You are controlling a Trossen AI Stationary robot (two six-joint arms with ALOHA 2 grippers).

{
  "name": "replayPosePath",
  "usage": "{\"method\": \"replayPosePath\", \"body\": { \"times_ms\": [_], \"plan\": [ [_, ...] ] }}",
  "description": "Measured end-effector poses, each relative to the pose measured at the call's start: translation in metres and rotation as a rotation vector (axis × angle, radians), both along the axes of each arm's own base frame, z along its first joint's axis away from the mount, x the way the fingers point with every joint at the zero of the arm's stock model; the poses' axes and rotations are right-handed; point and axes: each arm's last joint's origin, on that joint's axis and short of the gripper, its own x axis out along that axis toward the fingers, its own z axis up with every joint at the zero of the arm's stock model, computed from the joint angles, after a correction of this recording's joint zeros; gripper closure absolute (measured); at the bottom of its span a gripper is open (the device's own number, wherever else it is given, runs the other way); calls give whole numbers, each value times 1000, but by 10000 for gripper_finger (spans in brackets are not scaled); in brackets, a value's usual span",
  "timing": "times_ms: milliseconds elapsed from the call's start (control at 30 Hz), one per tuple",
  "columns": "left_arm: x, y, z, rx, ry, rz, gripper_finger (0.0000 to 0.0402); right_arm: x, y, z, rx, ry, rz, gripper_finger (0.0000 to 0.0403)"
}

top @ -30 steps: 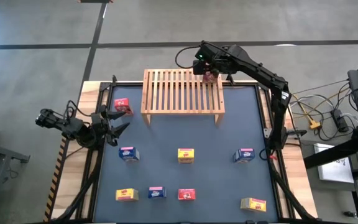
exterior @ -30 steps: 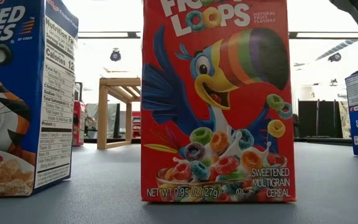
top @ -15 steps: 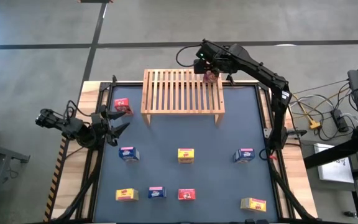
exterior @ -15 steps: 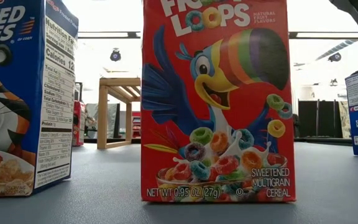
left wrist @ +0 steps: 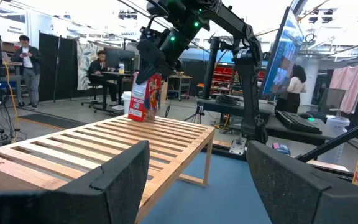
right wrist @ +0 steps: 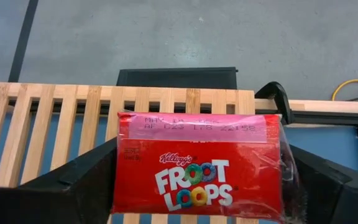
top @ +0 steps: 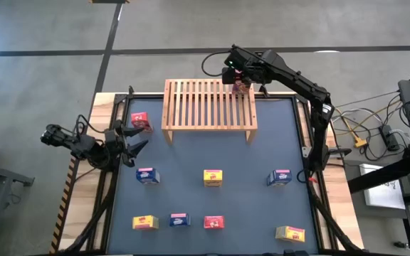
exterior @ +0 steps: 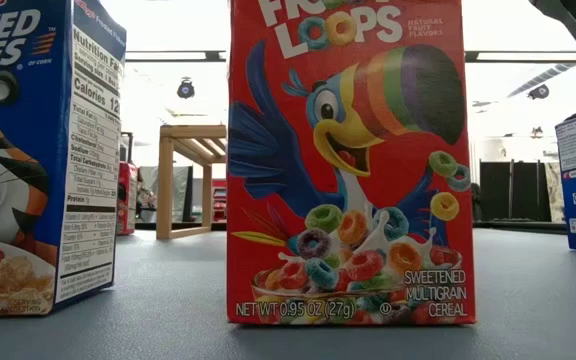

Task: Stack cereal on shelf
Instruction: Put the top right red cereal box on the shelf, then put the bottom red cereal box on the shelf aligned with the other red cereal box

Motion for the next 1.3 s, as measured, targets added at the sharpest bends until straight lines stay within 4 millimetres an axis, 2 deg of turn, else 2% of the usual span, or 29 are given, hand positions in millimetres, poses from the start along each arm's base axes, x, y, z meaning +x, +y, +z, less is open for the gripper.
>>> {"method": "replayPosePath", "body": {
  "times_ms": [133,667,1300],
  "plan": [
    [0,0,0,0,0,0,148,0,0,0,-1,1,0,41],
    [0,0,0,0,0,0,148,-3,1,5,-34,-11,-23,39],
    [0,0,0,0,0,0,148,-20,11,27,-105,-31,-39,39]
  ]
}}
